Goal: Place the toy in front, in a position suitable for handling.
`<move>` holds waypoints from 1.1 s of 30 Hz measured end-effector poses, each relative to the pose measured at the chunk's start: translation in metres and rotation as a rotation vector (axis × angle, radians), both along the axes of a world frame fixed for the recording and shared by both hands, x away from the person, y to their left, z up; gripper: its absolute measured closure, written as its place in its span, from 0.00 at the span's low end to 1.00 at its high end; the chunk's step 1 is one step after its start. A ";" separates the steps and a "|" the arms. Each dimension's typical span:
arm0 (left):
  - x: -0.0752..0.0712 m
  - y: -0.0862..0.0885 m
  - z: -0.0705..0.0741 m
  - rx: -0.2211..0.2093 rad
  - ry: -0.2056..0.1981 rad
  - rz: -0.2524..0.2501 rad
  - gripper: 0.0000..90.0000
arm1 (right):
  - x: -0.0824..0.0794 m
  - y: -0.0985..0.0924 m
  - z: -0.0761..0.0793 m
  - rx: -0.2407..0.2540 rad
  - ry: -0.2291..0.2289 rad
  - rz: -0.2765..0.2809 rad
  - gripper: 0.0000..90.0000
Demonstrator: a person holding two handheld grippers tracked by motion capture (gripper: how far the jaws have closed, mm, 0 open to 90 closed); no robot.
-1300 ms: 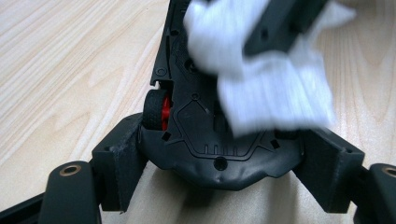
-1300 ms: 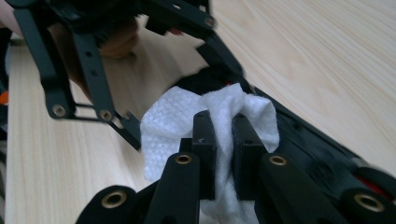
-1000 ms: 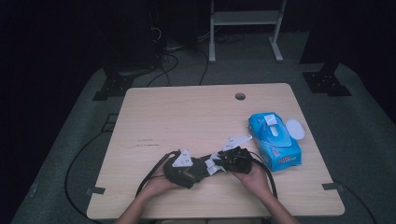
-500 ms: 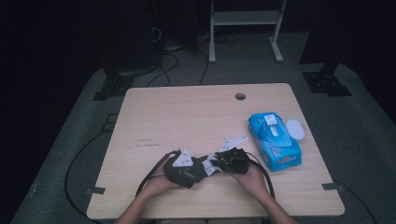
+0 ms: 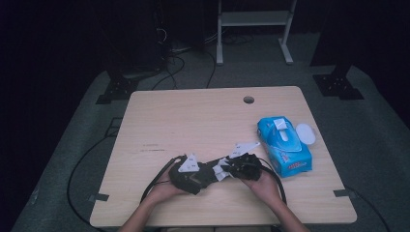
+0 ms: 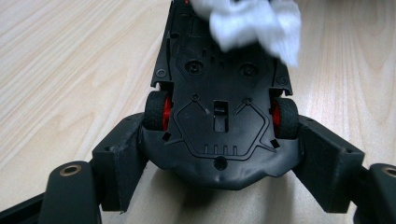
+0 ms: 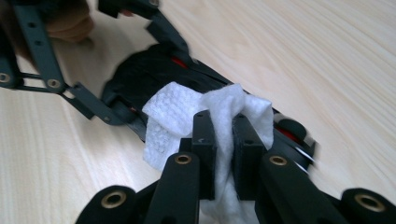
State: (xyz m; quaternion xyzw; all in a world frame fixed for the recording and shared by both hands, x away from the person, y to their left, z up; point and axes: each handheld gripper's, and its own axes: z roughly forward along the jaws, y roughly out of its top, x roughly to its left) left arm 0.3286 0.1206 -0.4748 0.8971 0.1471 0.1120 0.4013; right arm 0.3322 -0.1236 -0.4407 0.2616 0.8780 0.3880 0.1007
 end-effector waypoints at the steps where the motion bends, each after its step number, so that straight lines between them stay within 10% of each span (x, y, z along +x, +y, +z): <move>1: 0.000 0.000 0.000 0.001 0.000 0.001 0.26 | 0.000 -0.002 0.000 0.003 0.006 -0.007 0.90; 9: -0.002 0.000 0.000 0.021 -0.006 0.001 0.26 | -0.014 0.031 -0.004 0.030 0.028 0.132 0.90; 17: 0.001 0.001 0.001 -0.005 -0.002 0.011 0.26 | 0.003 -0.015 0.000 0.024 0.027 -0.049 0.90; 26: -0.003 -0.003 0.000 0.019 -0.010 0.005 0.26 | -0.015 0.041 -0.006 0.050 0.021 0.131 0.90; 33: 0.001 0.002 0.000 0.011 -0.007 0.016 0.26 | -0.003 0.010 -0.003 0.022 0.004 0.036 0.90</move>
